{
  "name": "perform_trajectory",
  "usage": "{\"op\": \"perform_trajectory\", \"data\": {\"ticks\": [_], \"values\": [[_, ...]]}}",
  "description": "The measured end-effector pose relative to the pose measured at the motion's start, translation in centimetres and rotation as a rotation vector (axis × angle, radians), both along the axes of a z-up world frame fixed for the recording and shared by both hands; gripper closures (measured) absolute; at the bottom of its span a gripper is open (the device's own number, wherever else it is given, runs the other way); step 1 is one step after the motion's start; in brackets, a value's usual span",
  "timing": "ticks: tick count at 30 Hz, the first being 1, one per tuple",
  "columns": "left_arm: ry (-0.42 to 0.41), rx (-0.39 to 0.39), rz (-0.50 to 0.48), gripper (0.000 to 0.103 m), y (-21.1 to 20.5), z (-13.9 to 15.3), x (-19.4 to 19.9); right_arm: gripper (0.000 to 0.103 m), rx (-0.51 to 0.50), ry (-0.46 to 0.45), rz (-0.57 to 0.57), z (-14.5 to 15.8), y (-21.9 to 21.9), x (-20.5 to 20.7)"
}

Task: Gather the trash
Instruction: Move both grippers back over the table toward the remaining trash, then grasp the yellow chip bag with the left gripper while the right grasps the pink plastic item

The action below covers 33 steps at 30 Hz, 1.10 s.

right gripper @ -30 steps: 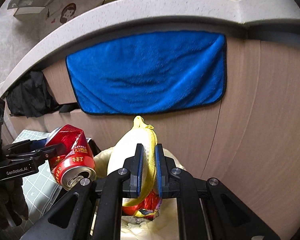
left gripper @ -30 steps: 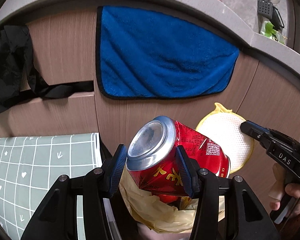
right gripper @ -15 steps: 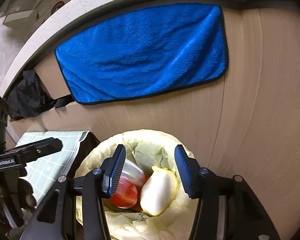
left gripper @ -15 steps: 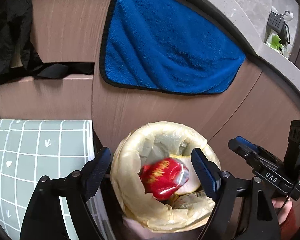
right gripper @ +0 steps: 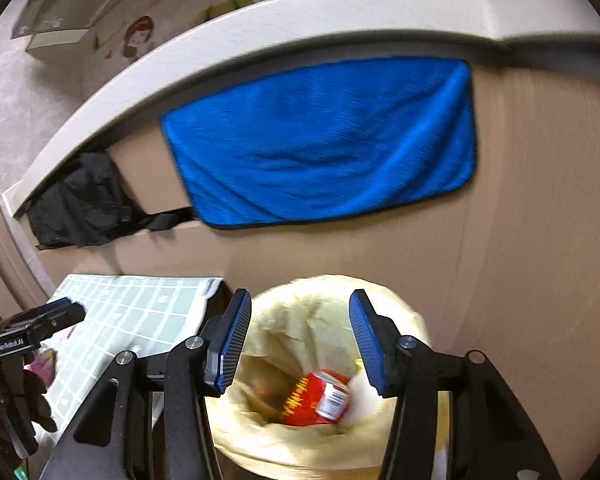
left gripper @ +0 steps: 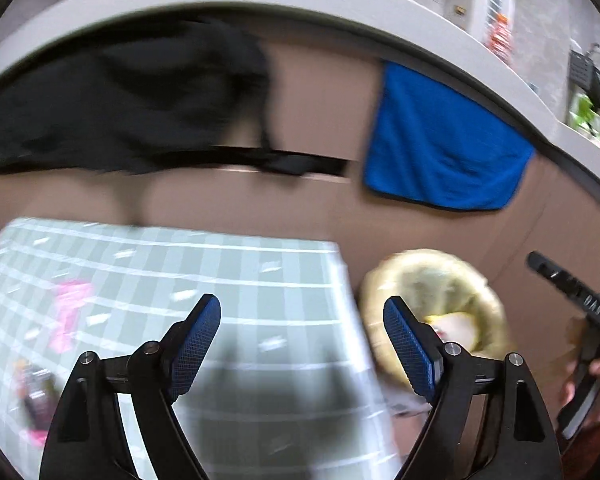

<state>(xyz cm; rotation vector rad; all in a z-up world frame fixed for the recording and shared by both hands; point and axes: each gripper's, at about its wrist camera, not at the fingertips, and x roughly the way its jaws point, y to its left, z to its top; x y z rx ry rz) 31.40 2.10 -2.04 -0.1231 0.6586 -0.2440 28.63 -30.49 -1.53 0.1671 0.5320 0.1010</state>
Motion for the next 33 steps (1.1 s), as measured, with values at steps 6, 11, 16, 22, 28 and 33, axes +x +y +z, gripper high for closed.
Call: {"op": "perform_trajectory", "data": {"ticks": [6,11,16,22,28,33], "values": [[0.030,-0.059,0.249,0.019,11.6,-1.7,-4.3,0.054,-0.007,0.002,0.098,0.3,5.8,0.5],[0.085,-0.149,0.381,0.019,18.6,-4.9,-7.6,0.054,-0.012,0.038,0.205,-0.5,12.1,1.2],[0.201,-0.217,0.408,0.019,21.0,-8.2,-6.7,0.054,-0.029,0.070,0.309,-1.3,18.3,2.0],[0.273,-0.212,0.396,0.019,21.3,-9.9,-4.7,0.054,-0.079,0.090,0.378,-2.2,22.8,2.0],[0.286,-0.185,0.365,0.044,21.3,-9.9,-3.7,0.054,-0.090,0.100,0.390,-2.8,24.5,2.1],[0.224,-0.159,0.324,0.082,22.1,-9.1,-4.1,0.054,-0.103,0.118,0.400,-3.1,26.4,2.9]]}}
